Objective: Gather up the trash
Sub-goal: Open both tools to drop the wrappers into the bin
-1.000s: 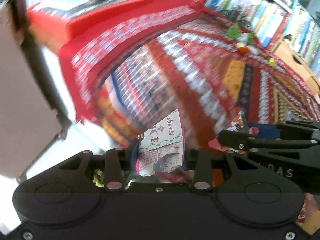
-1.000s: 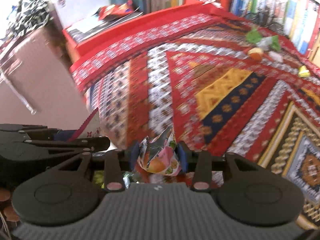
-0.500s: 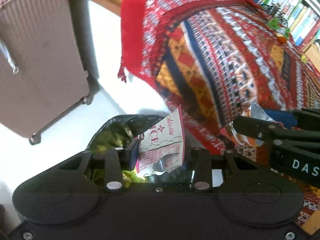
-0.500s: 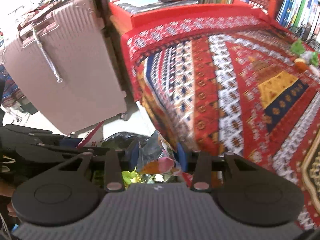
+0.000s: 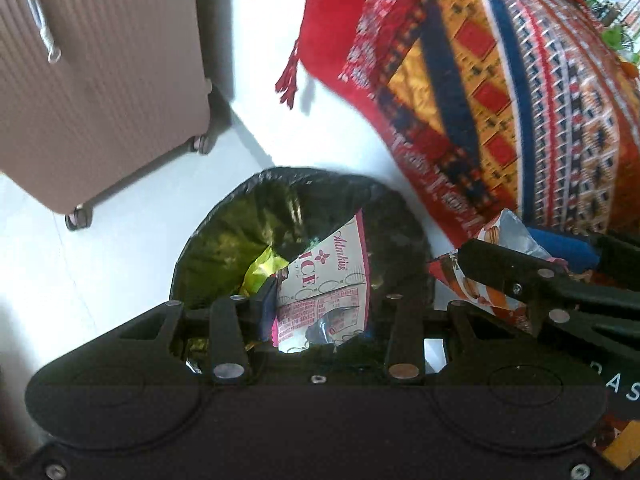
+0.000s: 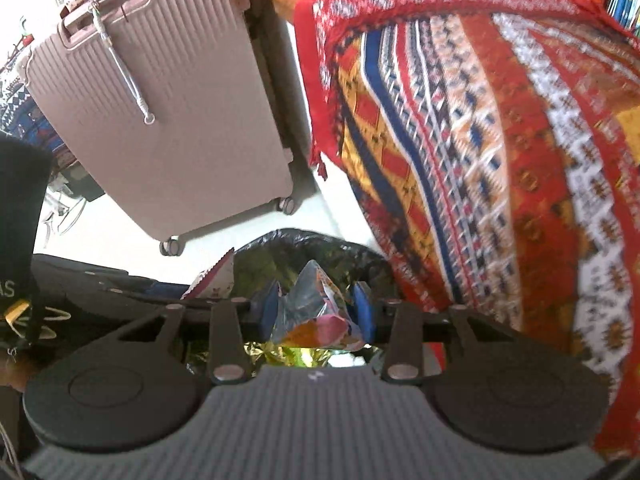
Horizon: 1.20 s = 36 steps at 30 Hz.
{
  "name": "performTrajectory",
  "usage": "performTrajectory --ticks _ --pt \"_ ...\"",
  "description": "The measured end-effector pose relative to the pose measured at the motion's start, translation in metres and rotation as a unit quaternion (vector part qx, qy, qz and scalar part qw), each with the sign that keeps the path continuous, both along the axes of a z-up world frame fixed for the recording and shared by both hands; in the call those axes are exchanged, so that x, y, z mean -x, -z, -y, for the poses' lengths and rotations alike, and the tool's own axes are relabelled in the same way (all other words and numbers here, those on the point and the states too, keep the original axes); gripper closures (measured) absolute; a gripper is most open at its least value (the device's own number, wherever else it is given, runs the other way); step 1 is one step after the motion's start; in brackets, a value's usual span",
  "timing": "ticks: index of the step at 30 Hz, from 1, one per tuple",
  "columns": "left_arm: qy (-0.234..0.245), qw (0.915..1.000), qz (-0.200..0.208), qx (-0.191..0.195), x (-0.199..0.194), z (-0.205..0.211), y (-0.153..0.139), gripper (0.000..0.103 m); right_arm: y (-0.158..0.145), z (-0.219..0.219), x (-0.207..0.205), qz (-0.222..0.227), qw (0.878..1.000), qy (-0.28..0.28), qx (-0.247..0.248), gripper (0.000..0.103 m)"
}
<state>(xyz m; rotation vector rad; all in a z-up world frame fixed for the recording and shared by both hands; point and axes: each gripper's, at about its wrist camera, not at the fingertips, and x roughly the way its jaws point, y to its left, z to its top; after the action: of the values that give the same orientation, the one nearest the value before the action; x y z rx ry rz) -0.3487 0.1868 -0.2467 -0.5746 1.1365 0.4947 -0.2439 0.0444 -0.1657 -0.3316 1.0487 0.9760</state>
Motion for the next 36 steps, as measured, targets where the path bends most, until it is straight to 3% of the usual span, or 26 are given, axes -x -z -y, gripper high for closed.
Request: performTrajectory --ticks 9,20,21,22,30,36 --pt "-0.006 0.9996 -0.026 0.01 0.003 -0.001 0.029 0.065 0.033 0.0 -0.003 -0.039 0.999 0.007 0.007 0.058" --pt "-0.011 0.999 -0.04 0.016 0.002 -0.005 0.041 0.064 0.045 -0.003 -0.008 -0.047 0.999 0.007 0.003 0.051" --pt "-0.012 0.999 -0.041 0.015 0.001 -0.005 0.041 0.063 0.046 -0.004 -0.008 -0.047 0.999 0.006 0.001 0.046" --pt "-0.013 0.9989 -0.042 0.014 0.001 -0.005 0.042 0.062 0.047 -0.006 -0.008 -0.045 0.999 0.005 0.0 0.041" --pt "-0.02 0.9986 -0.048 0.011 0.001 -0.011 0.041 0.039 0.05 -0.009 -0.01 -0.041 0.999 0.005 0.002 0.03" --pt "-0.019 0.9989 -0.043 0.003 0.001 -0.012 0.035 0.034 0.043 -0.006 -0.011 -0.028 0.999 0.006 0.014 0.027"
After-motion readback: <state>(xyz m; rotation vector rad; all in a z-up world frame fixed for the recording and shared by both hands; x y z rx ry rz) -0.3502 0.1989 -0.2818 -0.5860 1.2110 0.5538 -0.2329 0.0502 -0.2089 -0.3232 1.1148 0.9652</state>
